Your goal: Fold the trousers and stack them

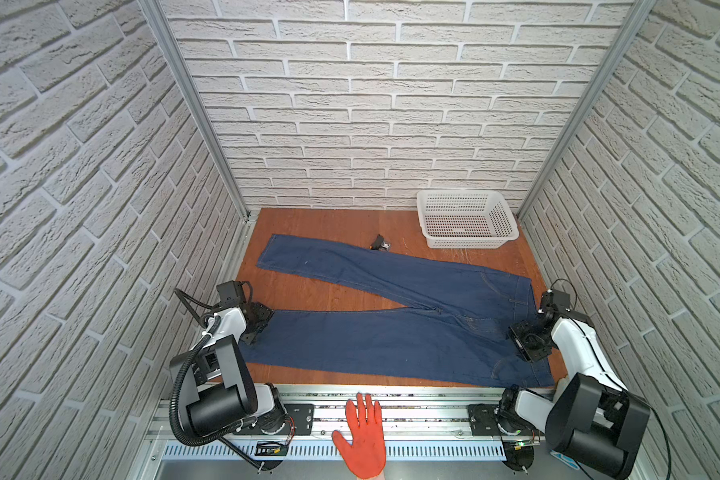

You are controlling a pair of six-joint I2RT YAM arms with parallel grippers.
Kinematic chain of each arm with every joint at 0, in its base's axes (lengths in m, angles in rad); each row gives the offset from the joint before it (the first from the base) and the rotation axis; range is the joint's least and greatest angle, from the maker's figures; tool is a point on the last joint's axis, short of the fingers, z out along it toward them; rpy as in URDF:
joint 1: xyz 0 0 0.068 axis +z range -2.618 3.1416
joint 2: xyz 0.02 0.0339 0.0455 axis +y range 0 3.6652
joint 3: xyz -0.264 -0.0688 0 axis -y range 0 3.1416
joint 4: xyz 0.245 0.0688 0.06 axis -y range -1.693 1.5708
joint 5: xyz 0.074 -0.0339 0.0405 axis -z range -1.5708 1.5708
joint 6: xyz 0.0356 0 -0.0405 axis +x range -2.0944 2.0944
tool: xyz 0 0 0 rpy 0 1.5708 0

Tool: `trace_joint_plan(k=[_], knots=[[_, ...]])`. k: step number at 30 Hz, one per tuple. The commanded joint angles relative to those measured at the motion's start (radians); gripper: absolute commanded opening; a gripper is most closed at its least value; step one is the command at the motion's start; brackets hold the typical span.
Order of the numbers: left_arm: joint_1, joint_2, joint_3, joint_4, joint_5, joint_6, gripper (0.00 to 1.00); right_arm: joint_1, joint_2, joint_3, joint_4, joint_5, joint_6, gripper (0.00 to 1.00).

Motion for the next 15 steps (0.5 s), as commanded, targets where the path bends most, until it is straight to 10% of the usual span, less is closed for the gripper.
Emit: trace_joint_plan(k=[1, 15], knots=[[0.016, 0.054, -0.035, -0.083, -0.037, 0.018, 0.73, -0.004, -0.026, 0.124, -0.052, 0.013, -0.027, 0.50], [-0.087, 0.150, 0.035, -0.087, -0.066, 0.026, 0.73, 0.015, 0.521, 0.518, 0.151, -0.043, -0.047, 0.48]])
